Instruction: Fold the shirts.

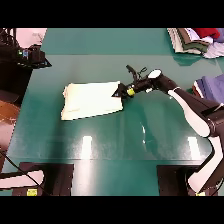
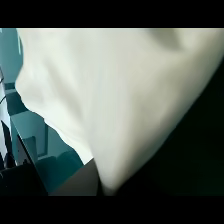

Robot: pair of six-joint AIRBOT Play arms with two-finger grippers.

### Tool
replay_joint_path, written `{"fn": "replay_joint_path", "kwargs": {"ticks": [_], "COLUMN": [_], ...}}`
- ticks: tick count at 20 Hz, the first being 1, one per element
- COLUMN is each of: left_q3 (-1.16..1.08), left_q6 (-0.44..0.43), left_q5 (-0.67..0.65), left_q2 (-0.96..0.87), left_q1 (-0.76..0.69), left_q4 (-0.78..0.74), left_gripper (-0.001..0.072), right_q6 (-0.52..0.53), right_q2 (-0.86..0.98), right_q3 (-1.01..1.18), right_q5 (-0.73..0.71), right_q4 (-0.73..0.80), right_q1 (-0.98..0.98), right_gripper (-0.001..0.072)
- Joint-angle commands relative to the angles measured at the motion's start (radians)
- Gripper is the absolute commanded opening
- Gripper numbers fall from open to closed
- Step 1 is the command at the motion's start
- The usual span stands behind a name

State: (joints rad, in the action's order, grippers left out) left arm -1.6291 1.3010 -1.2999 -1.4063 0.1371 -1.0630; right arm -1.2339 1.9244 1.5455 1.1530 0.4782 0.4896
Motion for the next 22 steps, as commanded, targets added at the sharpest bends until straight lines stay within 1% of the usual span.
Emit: {"fn": "replay_joint_path", "kwargs": {"ticks": [1, 3, 6, 9, 12, 15, 17, 20, 22], "left_q3": [0.000, 0.000, 0.000, 0.000, 0.000, 0.000, 0.000, 0.000, 0.000], "left_q6": [0.000, 0.000, 0.000, 0.001, 0.003, 0.008, 0.008, 0.009, 0.009], "left_q5": [-0.001, 0.002, 0.023, 0.058, 0.082, 0.121, 0.140, 0.164, 0.184], "left_q2": [0.000, 0.000, 0.000, 0.000, 0.000, 0.000, 0.000, 0.000, 0.000], "left_q1": [-0.052, -0.109, -0.192, -0.266, -0.314, -0.346, -0.356, -0.356, -0.356], "left_q4": [0.000, 0.000, 0.000, 0.001, 0.002, 0.006, 0.011, 0.019, 0.019], "left_gripper": [0.0026, 0.0026, 0.0026, 0.0027, 0.0027, 0.0027, 0.0027, 0.0027, 0.0027], "right_q6": [0.002, -0.048, -0.106, -0.109, -0.105, -0.056, -0.034, -0.028, 0.026], "right_q2": [-0.055, -0.136, -0.264, -0.365, -0.412, -0.407, -0.406, -0.406, -0.406], "right_q3": [0.029, 0.030, 0.029, 0.030, 0.030, 0.030, 0.030, 0.031, 0.033], "right_q5": [0.010, 0.025, 0.071, 0.084, 0.053, -0.011, -0.089, -0.174, -0.217], "right_q4": [0.024, 0.134, 0.286, 0.366, 0.388, 0.386, 0.386, 0.371, 0.290], "right_q1": [-0.064, -0.156, -0.344, -0.559, -0.761, -0.914, -0.975, -1.013, -1.013], "right_gripper": [0.0017, 0.0017, 0.0017, 0.0017, 0.0017, 0.0017, 0.0017, 0.0017, 0.0017]}}
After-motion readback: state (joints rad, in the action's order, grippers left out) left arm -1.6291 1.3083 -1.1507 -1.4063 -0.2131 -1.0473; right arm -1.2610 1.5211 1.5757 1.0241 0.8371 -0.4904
